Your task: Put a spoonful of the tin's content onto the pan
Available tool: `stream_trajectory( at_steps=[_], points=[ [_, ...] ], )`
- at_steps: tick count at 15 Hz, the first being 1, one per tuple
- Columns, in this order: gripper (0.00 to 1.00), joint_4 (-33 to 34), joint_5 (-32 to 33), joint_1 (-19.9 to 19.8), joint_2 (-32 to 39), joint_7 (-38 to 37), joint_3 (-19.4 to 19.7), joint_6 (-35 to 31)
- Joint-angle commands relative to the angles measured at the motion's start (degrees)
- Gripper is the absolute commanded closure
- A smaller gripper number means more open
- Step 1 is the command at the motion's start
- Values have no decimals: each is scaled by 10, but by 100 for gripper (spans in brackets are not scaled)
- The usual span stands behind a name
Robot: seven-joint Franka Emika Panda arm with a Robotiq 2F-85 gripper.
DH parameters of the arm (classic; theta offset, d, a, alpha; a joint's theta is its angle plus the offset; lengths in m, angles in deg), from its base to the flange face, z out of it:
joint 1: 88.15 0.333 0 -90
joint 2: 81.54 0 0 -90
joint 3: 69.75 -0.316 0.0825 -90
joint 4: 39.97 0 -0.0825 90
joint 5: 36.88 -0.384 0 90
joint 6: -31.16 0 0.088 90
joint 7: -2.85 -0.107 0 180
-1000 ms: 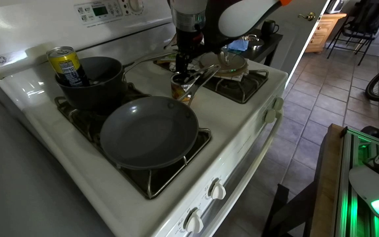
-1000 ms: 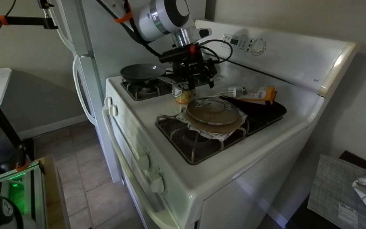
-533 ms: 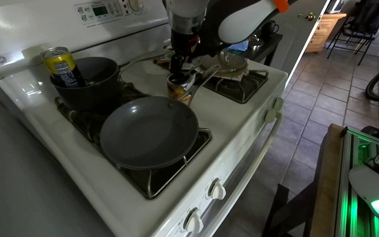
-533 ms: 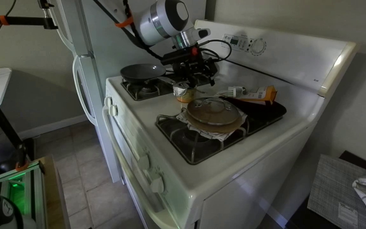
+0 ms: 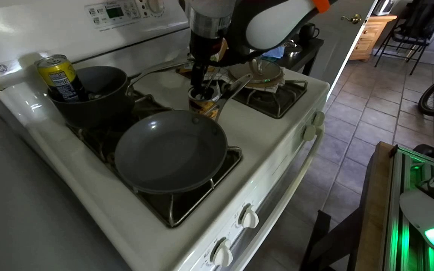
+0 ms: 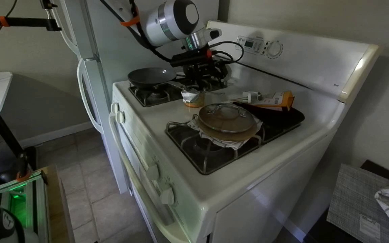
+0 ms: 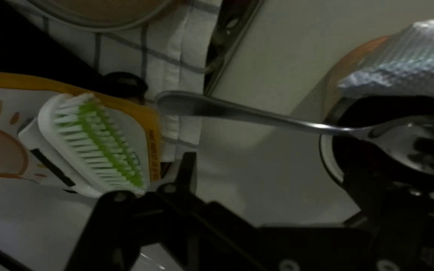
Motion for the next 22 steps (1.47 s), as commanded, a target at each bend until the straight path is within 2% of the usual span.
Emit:
stream_trajectory(
  at_steps=[1, 7, 8, 11, 16, 17, 18, 20, 21, 22],
  points=[
    [0, -45, -76, -19, -67, 50, -10, -3],
    [0, -65, -131, -37, -134, 39, 1, 10],
    [0, -69, -169, -47, -141, 44, 3, 3],
    [0, -77, -322, -70, -146, 138, 4, 5],
    [0, -43, -555, -121, -135, 306, 32, 84],
    [0, -40, -586, -128, -132, 311, 38, 104],
    [0, -49, -529, -114, -135, 280, 31, 69],
    [0, -45, -565, -128, -135, 304, 41, 92],
    [0, -45, -569, -130, -135, 305, 42, 92],
    [0, -27, -563, -132, -123, 301, 45, 122]
  ],
)
